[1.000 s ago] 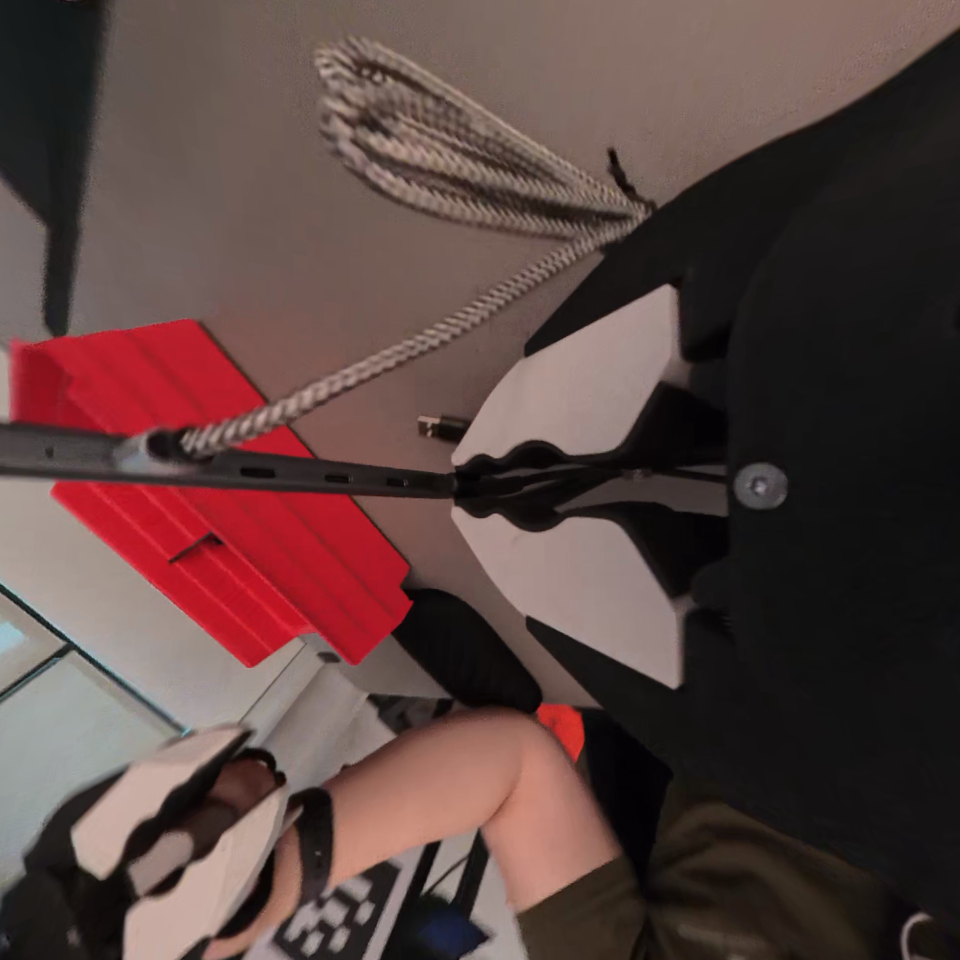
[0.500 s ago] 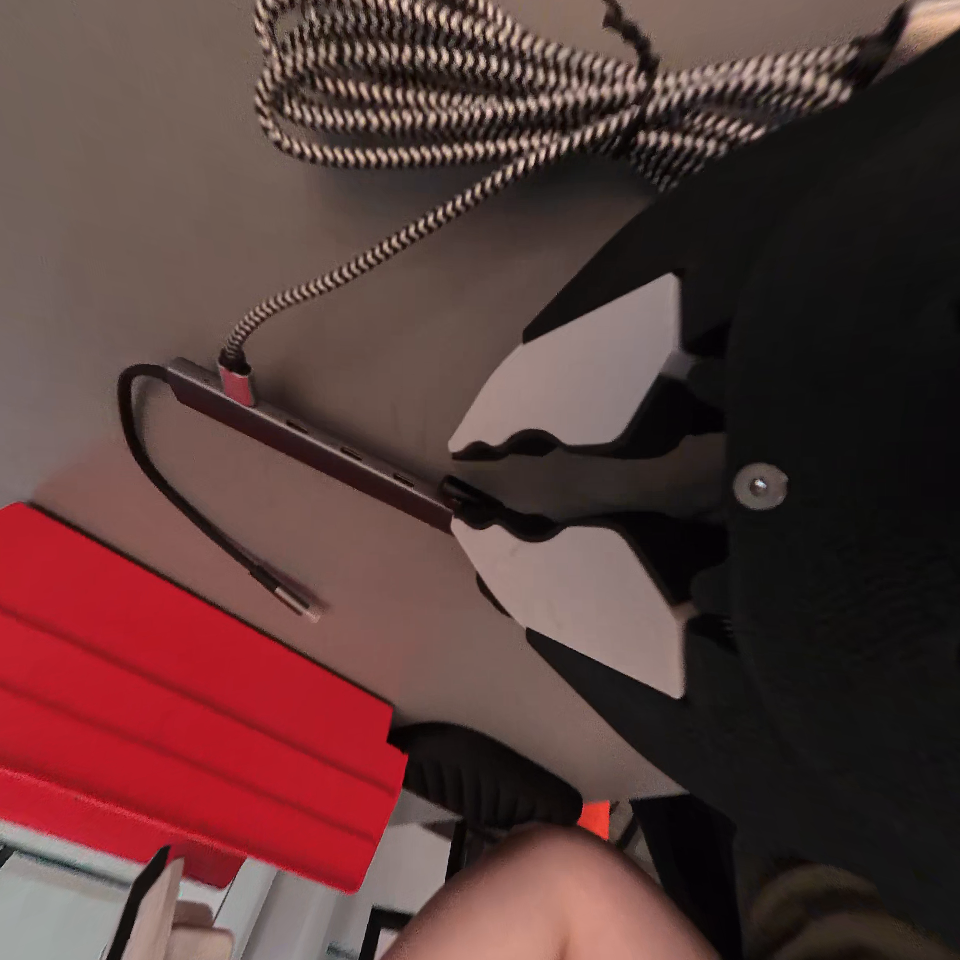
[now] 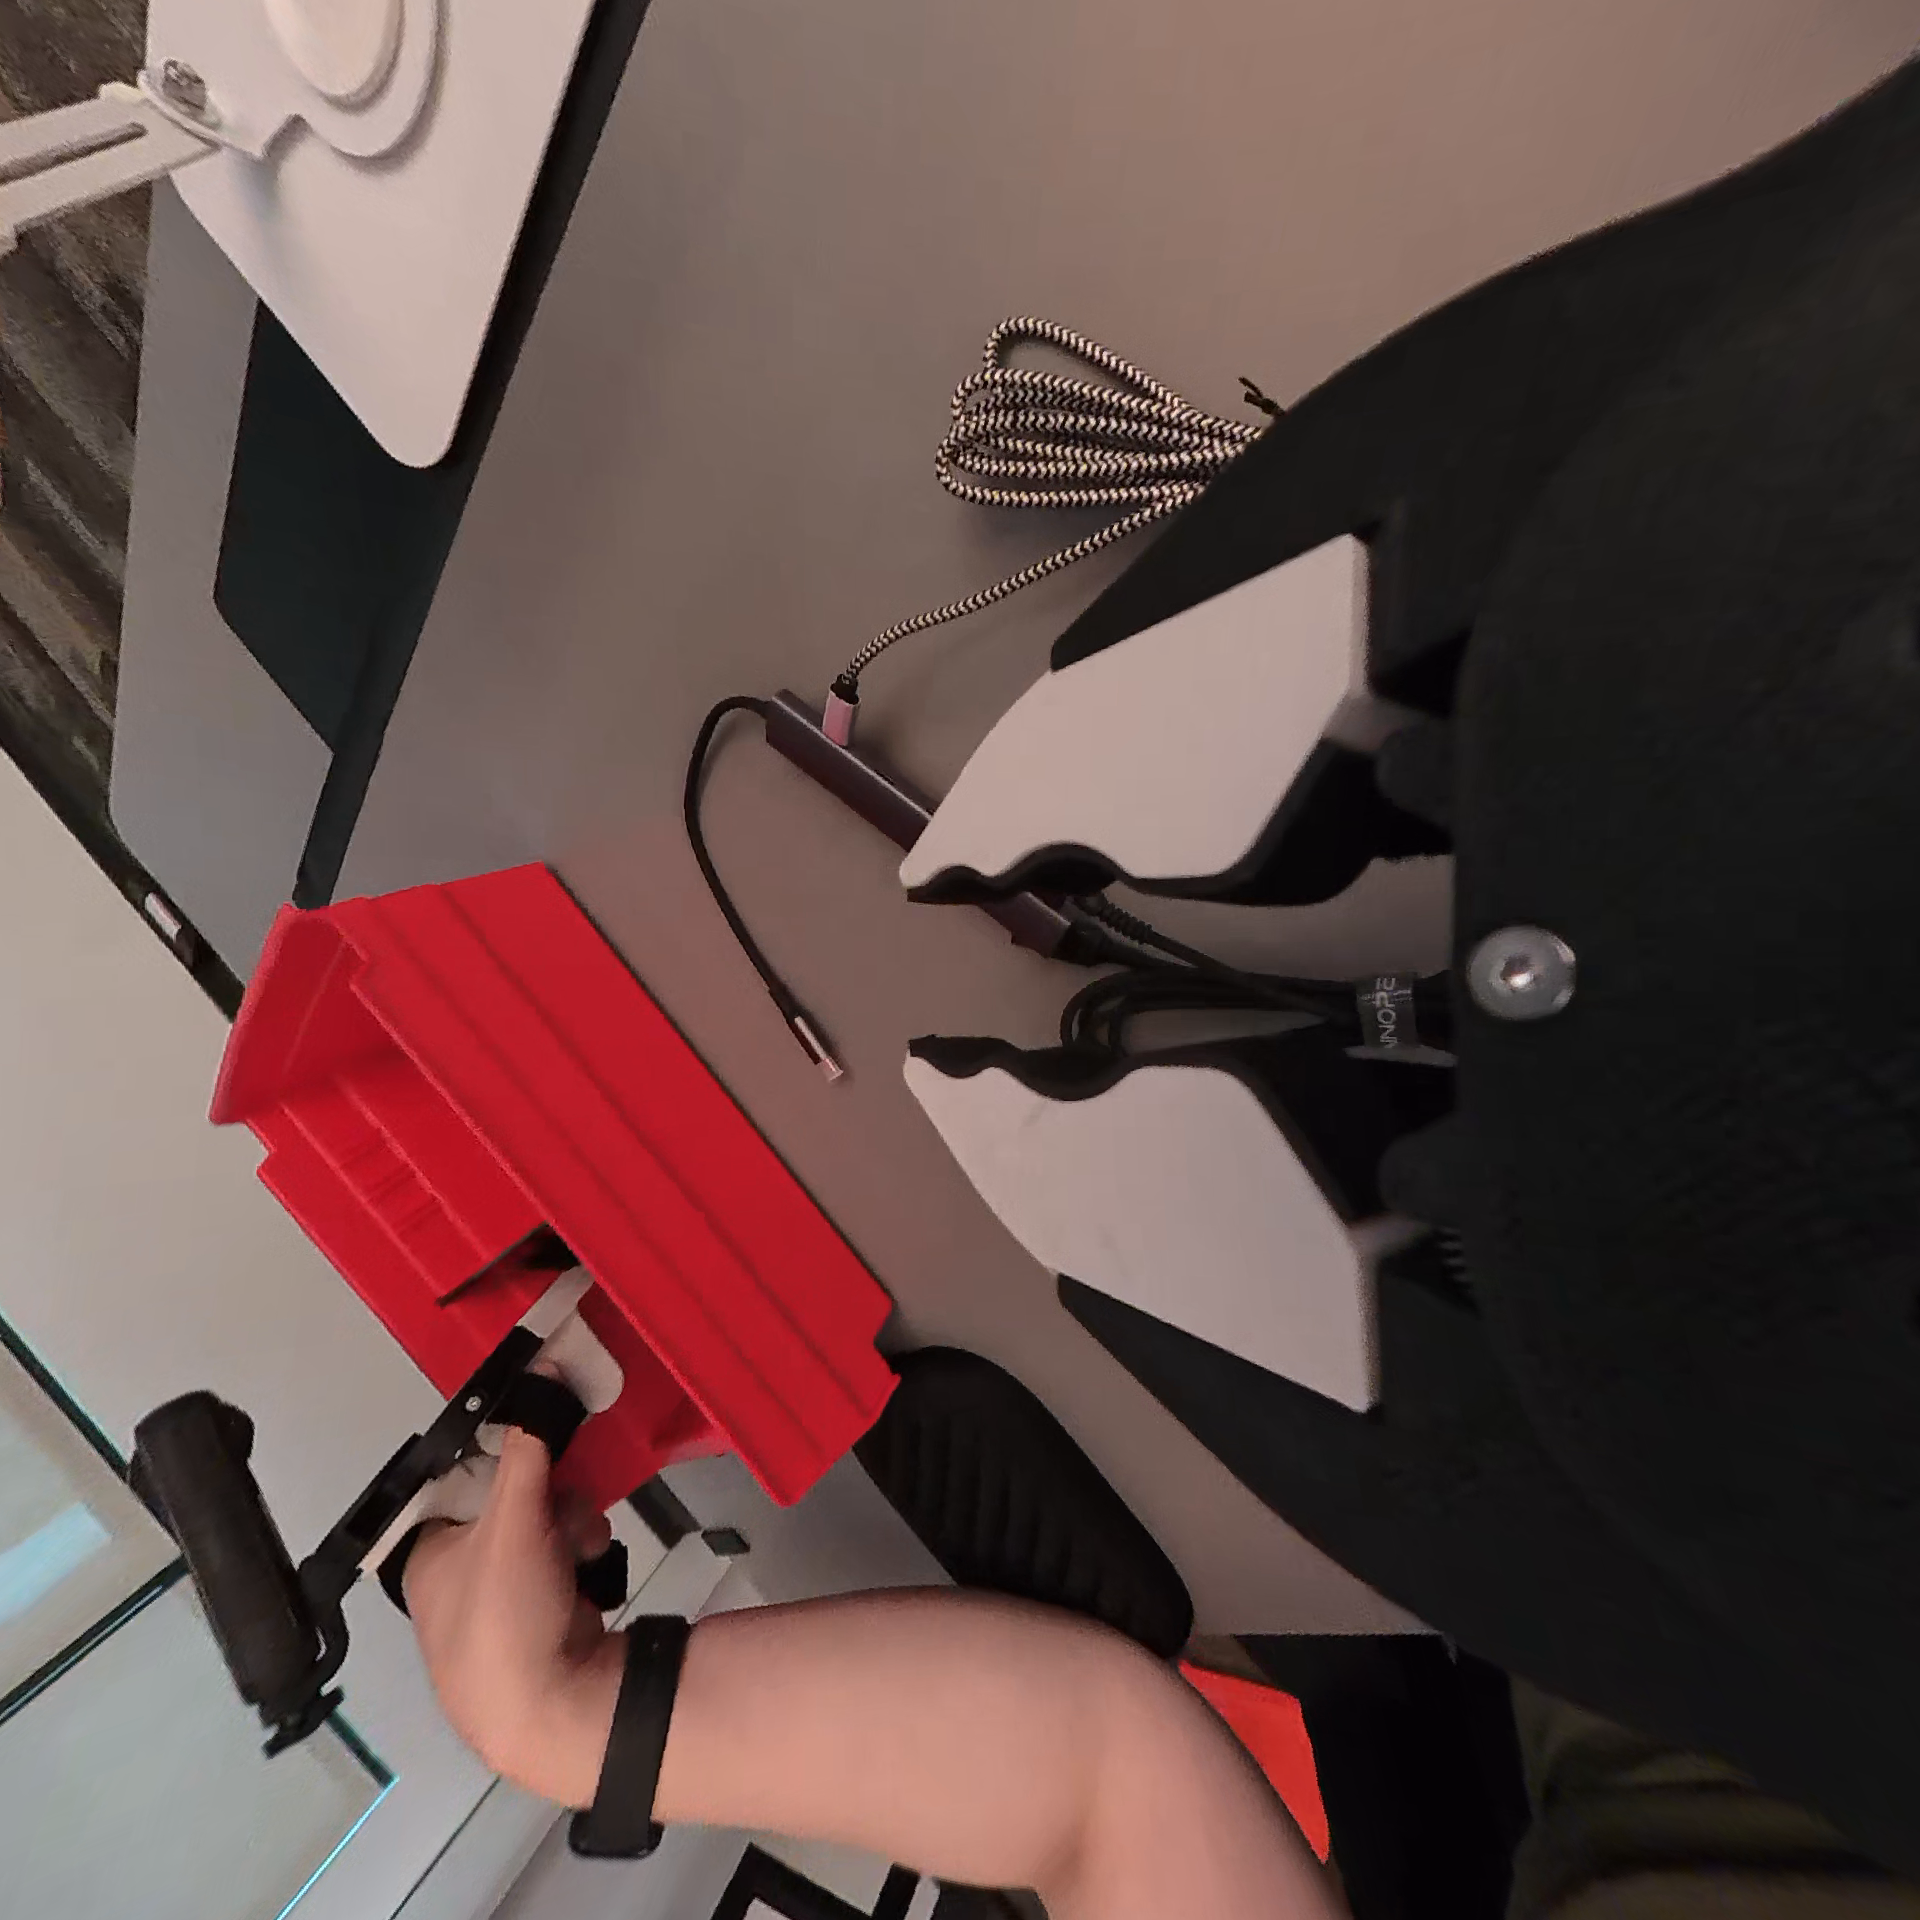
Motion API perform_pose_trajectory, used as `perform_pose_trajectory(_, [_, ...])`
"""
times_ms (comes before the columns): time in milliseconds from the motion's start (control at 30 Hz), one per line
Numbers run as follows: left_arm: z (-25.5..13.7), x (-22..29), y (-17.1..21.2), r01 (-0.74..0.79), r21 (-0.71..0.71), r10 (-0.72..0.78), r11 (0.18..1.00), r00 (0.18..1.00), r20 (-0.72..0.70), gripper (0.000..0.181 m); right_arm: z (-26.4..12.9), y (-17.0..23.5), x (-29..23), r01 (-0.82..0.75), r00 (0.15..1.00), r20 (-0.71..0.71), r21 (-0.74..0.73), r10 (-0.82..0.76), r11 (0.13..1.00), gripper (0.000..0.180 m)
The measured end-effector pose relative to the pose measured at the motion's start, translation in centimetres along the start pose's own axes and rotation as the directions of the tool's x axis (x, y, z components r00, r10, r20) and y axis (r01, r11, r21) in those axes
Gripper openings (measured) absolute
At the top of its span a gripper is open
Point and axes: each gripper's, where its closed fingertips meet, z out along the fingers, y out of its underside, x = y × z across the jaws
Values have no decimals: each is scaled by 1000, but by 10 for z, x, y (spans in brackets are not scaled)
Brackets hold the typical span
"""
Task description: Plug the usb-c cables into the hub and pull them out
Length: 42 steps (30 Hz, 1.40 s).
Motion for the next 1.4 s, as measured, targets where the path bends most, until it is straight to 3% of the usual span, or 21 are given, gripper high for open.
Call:
perform_pose_trajectory(233, [9, -2, 6, -11, -72, 15, 997, 999, 52, 12, -1, -1, -8, 70, 997, -17, -22, -70, 997, 23])
perform_pose_trajectory(633, [-16, 10, -7, -121, 44, 121, 992, 993, 6, 0, -2, 0, -6, 135, 989, -62, -48, -137, 990, 21])
perform_pose_trajectory(767, [-14, -1, -5, -43, 41, 41, 998, 998, 50, 0, -4, -1, -4, 137, 988, -71, -45, -140, 990, 20])
perform_pose_trajectory(800, [-11, -2, -6, -13, 45, 11, 999, 998, 55, 2, -4, -1, -5, 138, 988, -70, -43, -141, 989, 20])
perform_pose_trajectory(900, [1, -4, -2, 36, -9, -35, 999, 997, 70, 33, -4, -1, -5, 145, 986, -72, -47, -148, 988, 20])
perform_pose_trajectory(1000, [8, -6, -5, 38, -15, -36, 999, 993, 111, 39, -3, 0, -6, 155, 985, -68, -56, -158, 986, 20])
perform_pose_trajectory(1233, [14, -4, -4, 7, -43, -4, 999, 997, 74, 16, -1, 3, -6, 182, 979, -79, -78, -188, 980, 20])
perform_pose_trajectory(1400, [-6, -6, -4, -43, -5, 44, 999, 997, 71, 11, 0, 3, -6, 189, 977, -80, -81, -196, 979, 20])
